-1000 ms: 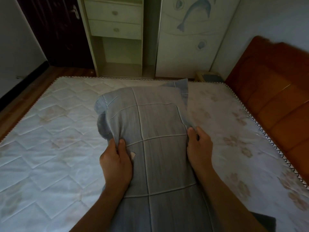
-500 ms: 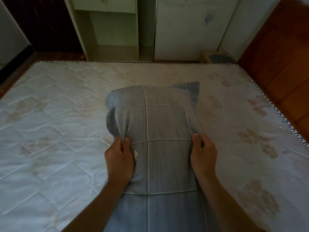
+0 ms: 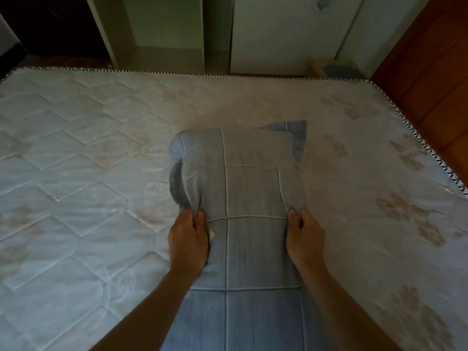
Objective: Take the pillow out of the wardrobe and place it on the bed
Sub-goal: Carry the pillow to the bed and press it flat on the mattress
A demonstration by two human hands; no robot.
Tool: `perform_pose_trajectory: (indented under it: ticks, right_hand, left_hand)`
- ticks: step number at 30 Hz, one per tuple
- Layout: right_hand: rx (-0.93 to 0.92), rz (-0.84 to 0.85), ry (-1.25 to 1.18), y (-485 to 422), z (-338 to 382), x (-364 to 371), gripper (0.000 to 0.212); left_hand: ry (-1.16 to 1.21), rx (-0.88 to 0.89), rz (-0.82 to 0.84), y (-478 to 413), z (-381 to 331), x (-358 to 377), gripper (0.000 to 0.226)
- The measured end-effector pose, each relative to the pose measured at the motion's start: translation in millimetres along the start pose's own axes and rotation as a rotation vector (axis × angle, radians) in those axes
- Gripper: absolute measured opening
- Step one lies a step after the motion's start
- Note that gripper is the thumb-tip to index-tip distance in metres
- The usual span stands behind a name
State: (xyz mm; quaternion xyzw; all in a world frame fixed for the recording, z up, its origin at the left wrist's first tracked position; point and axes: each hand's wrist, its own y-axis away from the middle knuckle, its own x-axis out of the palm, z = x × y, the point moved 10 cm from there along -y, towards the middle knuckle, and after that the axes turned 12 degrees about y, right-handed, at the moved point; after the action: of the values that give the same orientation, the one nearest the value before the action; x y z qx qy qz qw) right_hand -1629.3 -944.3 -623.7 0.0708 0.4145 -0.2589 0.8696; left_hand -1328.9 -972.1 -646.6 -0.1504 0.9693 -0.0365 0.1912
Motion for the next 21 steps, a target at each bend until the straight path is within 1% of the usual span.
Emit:
perform_pose_trajectory:
  ticks: [2,4,9,12,13,15,18,19,21]
  right_hand:
    - [0.041,0.097,0.034,4.6,-26.3,26.3,0.038]
    - [0.045,0.107,0.063,8.5,-37.0,39.4,0.039]
    - [0.040,-0.008,0.136,7.7,-28.6,35.7,0.038]
    - [-0.034,-0.068,0.194,0.2,-9.3,21.0,0.043]
    - [-0.072,-0.064,0.210,-5.5,-0.5,19.0,0.048]
    - [-0.153,-0.004,0.228,-22.1,19.1,22.7,0.061]
    - [-0.231,0.119,0.305,-46.6,44.4,44.3,0.075]
    - [-0.235,0.165,0.341,-51.6,48.0,55.6,0.078]
    - [-0.215,0.265,0.418,-52.4,43.5,82.5,0.083]
  left_hand:
    - [-0.131,-0.069,0.043,4.2,28.1,13.0,0.027]
    - [-0.208,-0.097,0.048,6.9,44.6,16.9,0.029]
    - [-0.248,-0.170,0.056,1.8,54.6,14.5,0.037]
    - [-0.251,-0.217,0.004,-6.1,48.5,1.6,0.055]
    - [-0.256,-0.208,-0.019,-10.8,42.5,-2.6,0.062]
    - [-0.257,-0.118,-0.007,-24.7,21.9,-0.5,0.069]
    - [-0.337,0.095,0.125,-50.4,-16.2,30.7,0.065]
    - [-0.378,0.145,0.171,-57.1,-24.2,44.6,0.065]
    - [-0.437,0.183,0.239,-64.9,-25.4,69.0,0.066]
